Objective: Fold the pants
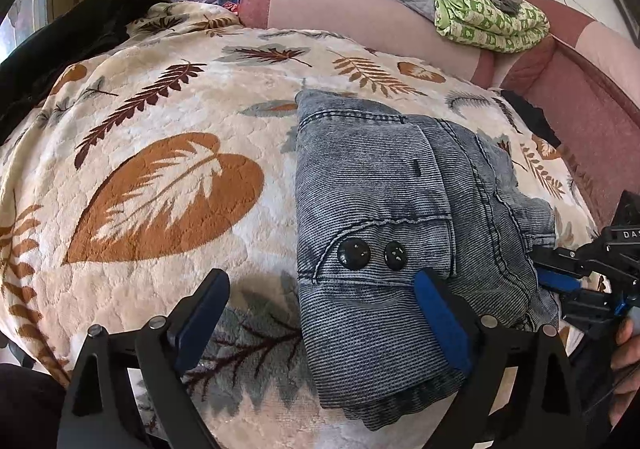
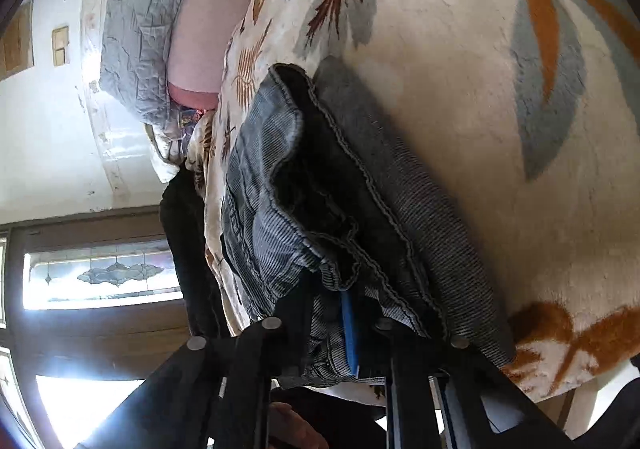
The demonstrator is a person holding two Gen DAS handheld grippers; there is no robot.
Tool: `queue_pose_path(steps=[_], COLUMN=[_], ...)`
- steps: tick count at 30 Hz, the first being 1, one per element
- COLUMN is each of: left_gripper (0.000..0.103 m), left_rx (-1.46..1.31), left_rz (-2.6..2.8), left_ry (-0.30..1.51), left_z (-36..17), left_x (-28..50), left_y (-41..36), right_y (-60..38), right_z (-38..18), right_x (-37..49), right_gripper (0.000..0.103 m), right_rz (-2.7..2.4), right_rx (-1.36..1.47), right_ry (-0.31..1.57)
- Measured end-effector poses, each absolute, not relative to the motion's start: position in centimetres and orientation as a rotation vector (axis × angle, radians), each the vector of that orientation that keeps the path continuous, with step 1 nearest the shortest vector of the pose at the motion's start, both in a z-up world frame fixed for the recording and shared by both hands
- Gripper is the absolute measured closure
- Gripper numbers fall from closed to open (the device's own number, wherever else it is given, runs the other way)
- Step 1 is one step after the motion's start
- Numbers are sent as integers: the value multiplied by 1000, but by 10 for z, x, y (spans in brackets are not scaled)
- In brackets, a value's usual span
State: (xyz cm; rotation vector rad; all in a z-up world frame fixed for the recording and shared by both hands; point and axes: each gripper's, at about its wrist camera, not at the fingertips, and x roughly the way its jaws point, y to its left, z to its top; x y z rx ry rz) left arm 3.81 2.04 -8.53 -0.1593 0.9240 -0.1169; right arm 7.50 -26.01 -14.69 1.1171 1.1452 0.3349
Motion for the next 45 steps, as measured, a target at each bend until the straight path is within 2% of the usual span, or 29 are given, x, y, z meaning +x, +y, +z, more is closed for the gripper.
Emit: queue_pose_path(steps=[9,12,14,15,16,20,23,24,25,27,32,36,40,43,44,45], left_gripper=[8,7,6,6,5,4,4,4,3,3,3,3,4,3,3,3], left_rx=[-178,-187,-188,-188,-192,-200,-197,-199,-199,-195,-198,-175,-151,-32,60,98], left_rz=[-123,-123,-125,-125,-128,-129,-133,-134,-135,-138,-140,-114,-86,-88,-70,-49], left_ry=[938,942,943,942,940,934,929,929,927,923,937,860,788,902,968,956], left_z=[-86,-87,-87,-87,-88,-90,-89,-90,-90,-91,-85,-51,-26,-53,-72,-81], left_x=[40,41,41,41,41,41,41,41,42,41,42,31,24,39,43,41], left_y=[22,23,24,24,24,25,25,26,26,26,27,33,35,15,4,0], right_y=[-260,-264,-270,-274,-278,-282,-282,-280,-278,-276,-270,-267,-276,-273,-276,-275], right_z=[-100,-113,-128,-135,-141,-150,-151,-149,-149,-151,-107,-76,-104,-152,-154,-149], right_x=[56,52,50,48,45,51,62,67,68,70,58,36,20,30,29,30], right_gripper=[95,89,67,41,37,37,40,60,84,92,95,95,95,96,96,96], right_rz=[366,330,322,316,300,304,294,295,288,291,331,359,315,301,304,306], right_rx=[964,965,1053,1091,1122,1182,1208,1166,1148,1123,989,904,875,888,918,905], right_ry=[1042,1100,1131,1144,1137,1114,1096,1097,1109,1130,1055,1009,1042,1134,1109,1106])
